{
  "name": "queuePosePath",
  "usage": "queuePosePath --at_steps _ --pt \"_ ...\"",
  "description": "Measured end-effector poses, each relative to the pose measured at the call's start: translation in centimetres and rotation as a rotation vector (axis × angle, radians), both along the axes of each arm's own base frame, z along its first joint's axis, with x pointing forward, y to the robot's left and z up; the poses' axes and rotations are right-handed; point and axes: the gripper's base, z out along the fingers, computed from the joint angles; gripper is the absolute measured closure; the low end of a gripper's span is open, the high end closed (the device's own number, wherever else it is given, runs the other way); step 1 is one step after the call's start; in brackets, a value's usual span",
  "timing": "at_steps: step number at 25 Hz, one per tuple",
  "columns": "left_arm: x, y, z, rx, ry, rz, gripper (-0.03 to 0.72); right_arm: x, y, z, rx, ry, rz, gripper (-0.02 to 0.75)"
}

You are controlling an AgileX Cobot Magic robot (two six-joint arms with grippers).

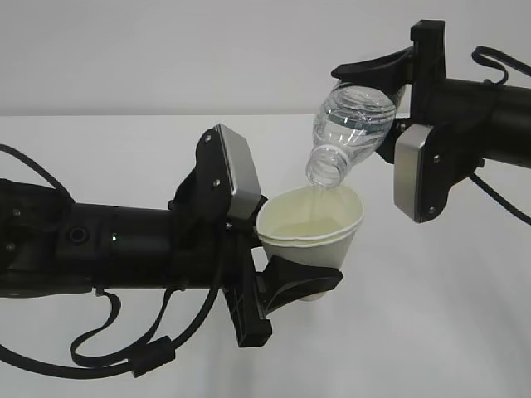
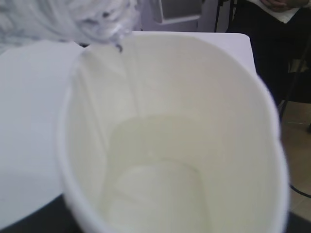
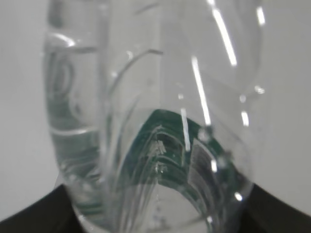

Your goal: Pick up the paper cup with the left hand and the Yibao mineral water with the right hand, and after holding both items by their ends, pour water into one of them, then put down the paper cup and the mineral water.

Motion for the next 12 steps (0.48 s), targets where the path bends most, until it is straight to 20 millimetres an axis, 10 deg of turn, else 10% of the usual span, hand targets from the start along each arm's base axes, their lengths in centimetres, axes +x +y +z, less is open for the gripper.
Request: queuePosePath --at_steps 12 --pt "0.00 0.00 0.00 0.000 0.000 0.000 0.305 0.00 0.00 0.00 -0.009 -0.010 0.002 0.291"
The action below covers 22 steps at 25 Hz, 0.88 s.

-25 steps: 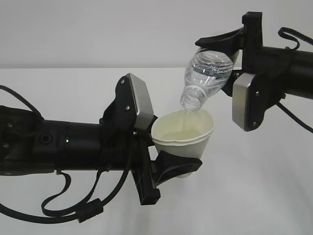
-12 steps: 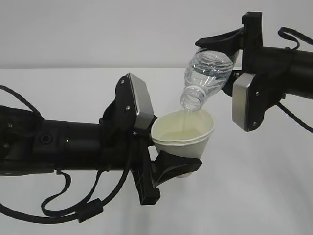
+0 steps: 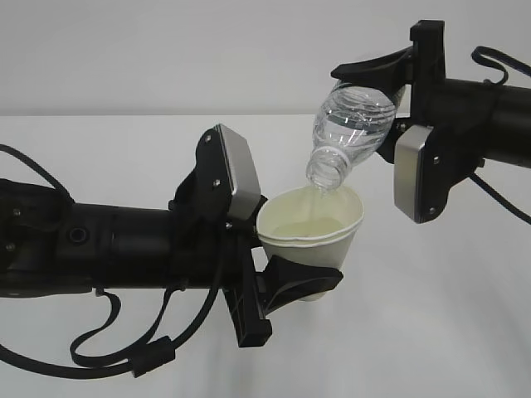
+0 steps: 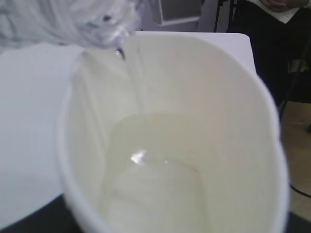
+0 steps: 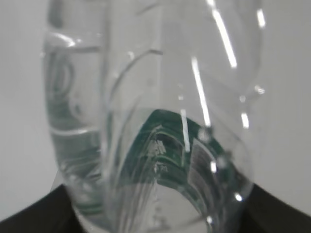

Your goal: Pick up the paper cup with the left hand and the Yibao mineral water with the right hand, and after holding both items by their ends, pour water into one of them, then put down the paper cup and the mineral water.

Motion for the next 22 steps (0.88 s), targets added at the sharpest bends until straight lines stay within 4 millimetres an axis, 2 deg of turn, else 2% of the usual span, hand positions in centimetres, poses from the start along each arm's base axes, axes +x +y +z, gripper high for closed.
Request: queuePosePath --at_steps 22 --pt "0.00 0.00 0.00 0.000 0.000 0.000 0.305 0.00 0.00 0.01 -0.002 -0.003 0.001 0.292"
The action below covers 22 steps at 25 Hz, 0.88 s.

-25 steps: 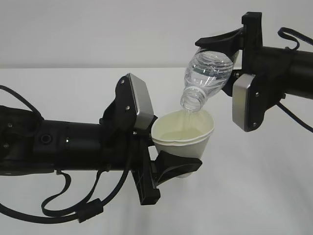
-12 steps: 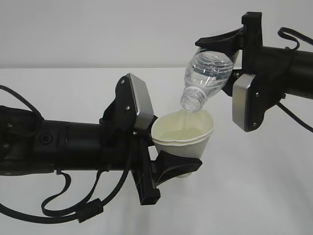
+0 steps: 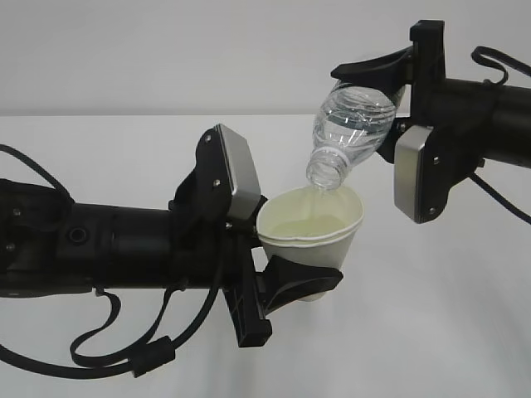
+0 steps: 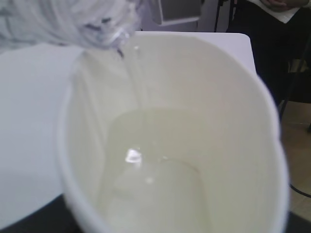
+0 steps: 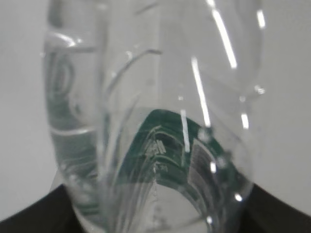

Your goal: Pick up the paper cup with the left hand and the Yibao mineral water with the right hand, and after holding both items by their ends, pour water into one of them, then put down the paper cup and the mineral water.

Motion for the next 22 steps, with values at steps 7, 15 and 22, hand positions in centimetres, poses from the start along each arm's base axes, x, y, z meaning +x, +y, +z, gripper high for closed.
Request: queuePosePath --at_steps 7,15,22 --pt "0.00 0.00 0.00 0.000 0.000 0.000 0.308 -0.01 0.01 0.01 0.000 -0.002 0.001 0.292" --pt "0.00 0.00 0.00 0.000 0.000 0.000 0.309 -0.01 0.01 0.01 -0.002 -0.003 0.001 0.293" --pt "0.00 0.00 0.00 0.000 0.000 0.000 0.311 -0.02 0.03 0.04 0.001 -0.005 0.004 0.293"
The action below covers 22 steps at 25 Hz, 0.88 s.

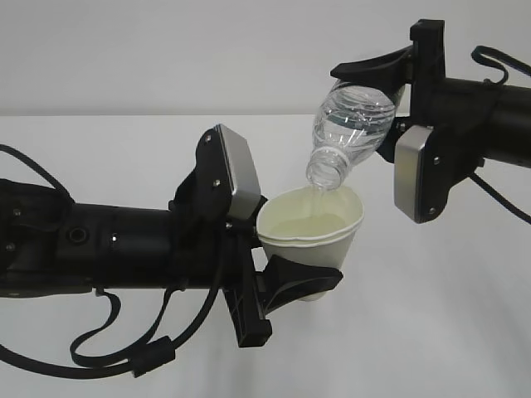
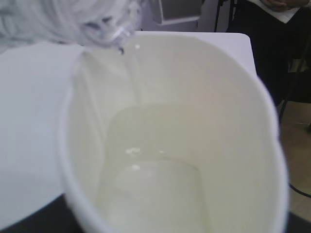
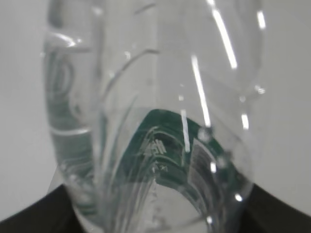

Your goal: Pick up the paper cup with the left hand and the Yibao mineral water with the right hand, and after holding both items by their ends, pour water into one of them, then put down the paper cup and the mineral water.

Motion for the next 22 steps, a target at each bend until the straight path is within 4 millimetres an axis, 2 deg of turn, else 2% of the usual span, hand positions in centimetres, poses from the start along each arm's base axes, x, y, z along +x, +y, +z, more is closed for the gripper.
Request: queuePosePath --at_steps 22 --pt "0.00 0.00 0.00 0.000 0.000 0.000 0.312 -0.02 0.04 0.17 0.019 -0.007 0.004 0.293"
